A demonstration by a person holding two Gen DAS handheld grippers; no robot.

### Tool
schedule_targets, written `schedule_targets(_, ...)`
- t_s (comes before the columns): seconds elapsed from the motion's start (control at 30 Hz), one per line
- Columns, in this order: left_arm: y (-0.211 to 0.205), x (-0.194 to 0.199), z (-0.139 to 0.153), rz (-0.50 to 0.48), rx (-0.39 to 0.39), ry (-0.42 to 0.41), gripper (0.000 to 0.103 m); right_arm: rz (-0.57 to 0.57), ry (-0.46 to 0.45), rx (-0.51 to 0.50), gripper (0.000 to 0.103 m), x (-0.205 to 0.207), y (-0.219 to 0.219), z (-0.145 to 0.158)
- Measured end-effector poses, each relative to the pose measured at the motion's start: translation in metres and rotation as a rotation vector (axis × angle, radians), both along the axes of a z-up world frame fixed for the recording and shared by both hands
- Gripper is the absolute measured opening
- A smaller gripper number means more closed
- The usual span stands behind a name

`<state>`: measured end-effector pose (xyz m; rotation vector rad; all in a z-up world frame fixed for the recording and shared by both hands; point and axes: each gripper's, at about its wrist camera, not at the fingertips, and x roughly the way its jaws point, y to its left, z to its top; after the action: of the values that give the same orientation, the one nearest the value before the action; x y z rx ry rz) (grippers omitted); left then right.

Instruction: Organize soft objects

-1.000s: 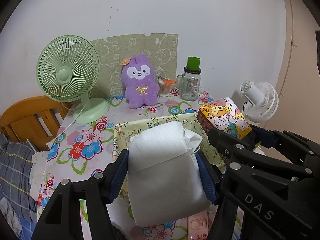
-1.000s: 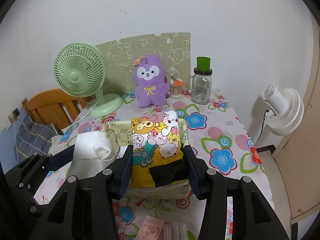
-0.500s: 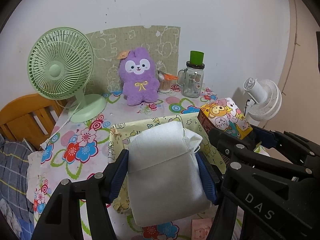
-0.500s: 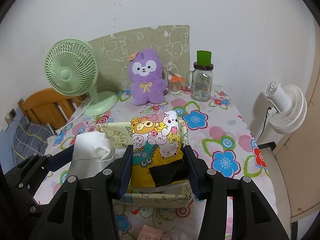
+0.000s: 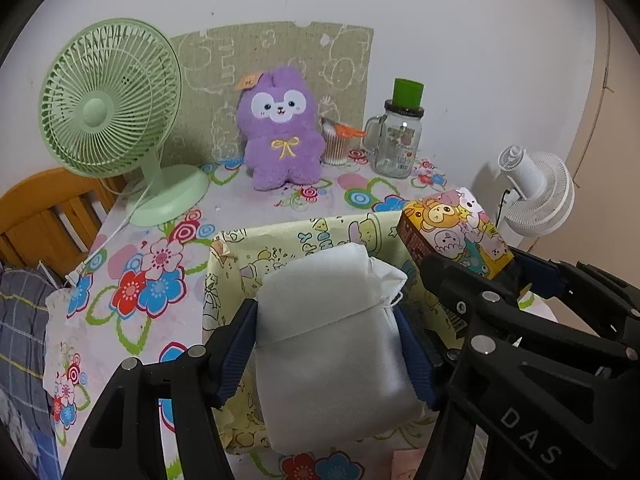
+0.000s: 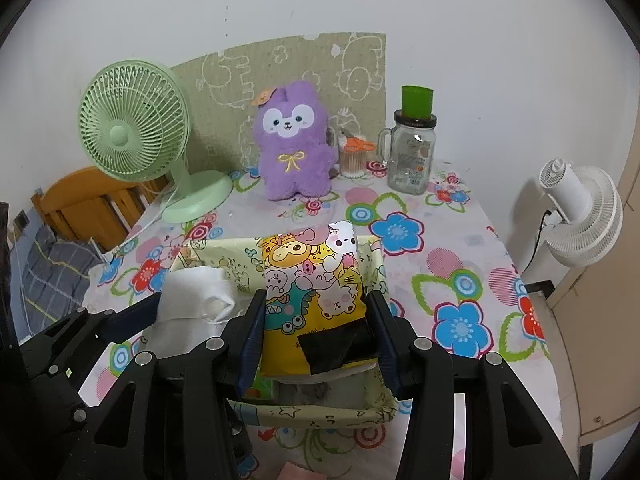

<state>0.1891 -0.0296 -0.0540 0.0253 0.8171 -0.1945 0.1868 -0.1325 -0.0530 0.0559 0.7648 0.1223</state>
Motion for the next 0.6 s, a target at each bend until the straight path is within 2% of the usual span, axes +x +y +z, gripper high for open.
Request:
schedule_targets(0.13,0.001,0.004,-0.007,0.009,0.006,0.028,0.079,0.012,0.014,-0.005,0.052,0.005,0.003,-0.005)
schedule_targets(0.27,0.003,0.002,-0.007,0.011,0.01,0.025,0.099,0.033,0.02,-0.001,0.052,0.009,0.007,-0.008)
schedule_targets(0.4,0.005,-0.003,-0.005,0.01,0.026,0.003,0.1,0.042,0.028,-0.003,0.052,0.013,0.012,-0.011)
schedule_targets(0.6,0.014,0.002,-0.01,0.034,0.036,0.024,0.1,0.068,0.051,0.007,0.052,0.02,0.022,-0.018)
